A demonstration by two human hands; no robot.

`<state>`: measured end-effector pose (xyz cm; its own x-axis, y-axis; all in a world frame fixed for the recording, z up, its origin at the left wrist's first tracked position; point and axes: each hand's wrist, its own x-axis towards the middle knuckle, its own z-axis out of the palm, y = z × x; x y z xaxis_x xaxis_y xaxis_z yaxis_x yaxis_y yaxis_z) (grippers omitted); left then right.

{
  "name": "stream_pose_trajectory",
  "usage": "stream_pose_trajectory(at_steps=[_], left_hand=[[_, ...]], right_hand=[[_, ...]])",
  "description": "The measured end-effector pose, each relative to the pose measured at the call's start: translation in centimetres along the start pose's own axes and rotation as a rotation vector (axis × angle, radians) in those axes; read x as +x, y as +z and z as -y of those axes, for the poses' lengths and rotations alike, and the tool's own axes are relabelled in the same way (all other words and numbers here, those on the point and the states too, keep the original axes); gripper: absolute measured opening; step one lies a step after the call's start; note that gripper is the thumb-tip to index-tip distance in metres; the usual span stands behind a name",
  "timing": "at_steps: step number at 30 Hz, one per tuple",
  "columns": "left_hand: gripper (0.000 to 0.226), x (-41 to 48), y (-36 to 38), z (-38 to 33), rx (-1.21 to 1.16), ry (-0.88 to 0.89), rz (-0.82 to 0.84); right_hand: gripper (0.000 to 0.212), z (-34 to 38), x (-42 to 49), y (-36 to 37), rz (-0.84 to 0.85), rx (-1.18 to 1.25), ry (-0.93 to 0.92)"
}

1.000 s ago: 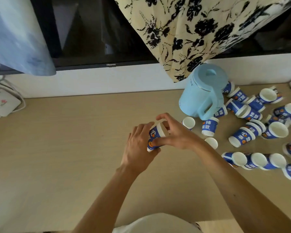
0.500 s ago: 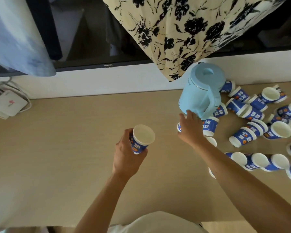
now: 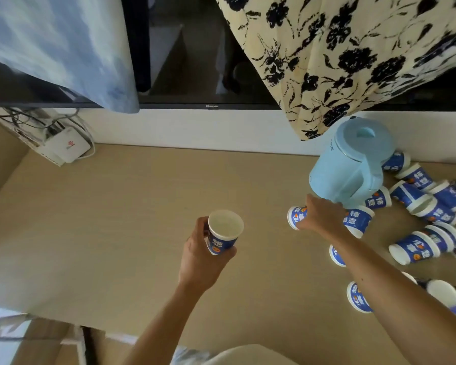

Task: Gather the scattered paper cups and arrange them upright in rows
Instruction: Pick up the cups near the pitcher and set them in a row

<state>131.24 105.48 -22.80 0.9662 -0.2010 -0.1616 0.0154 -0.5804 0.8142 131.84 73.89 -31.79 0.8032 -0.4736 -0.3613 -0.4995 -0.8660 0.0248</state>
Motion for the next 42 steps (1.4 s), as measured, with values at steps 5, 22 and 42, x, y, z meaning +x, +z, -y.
stream_pose_trajectory(at_steps=[5, 22, 42], left_hand=[[0.064, -0.3, -0.5, 0.3, -0.019, -0.049, -0.023], [0.060, 3.8, -11.2, 8.2, -0.146, -0.165, -0.207], [0.067, 20.3, -25.9, 21.1, -0.195, -0.044, -0.269]], right_hand=[[0.063, 2.0, -1.6, -1.2, 0.082, 0.743, 0.004], [0.057, 16.5, -5.8, -1.6, 0.254, 1.267, -0.156], [0.064, 41.7, -3.1, -1.9, 0.229, 1.350, -0.158]])
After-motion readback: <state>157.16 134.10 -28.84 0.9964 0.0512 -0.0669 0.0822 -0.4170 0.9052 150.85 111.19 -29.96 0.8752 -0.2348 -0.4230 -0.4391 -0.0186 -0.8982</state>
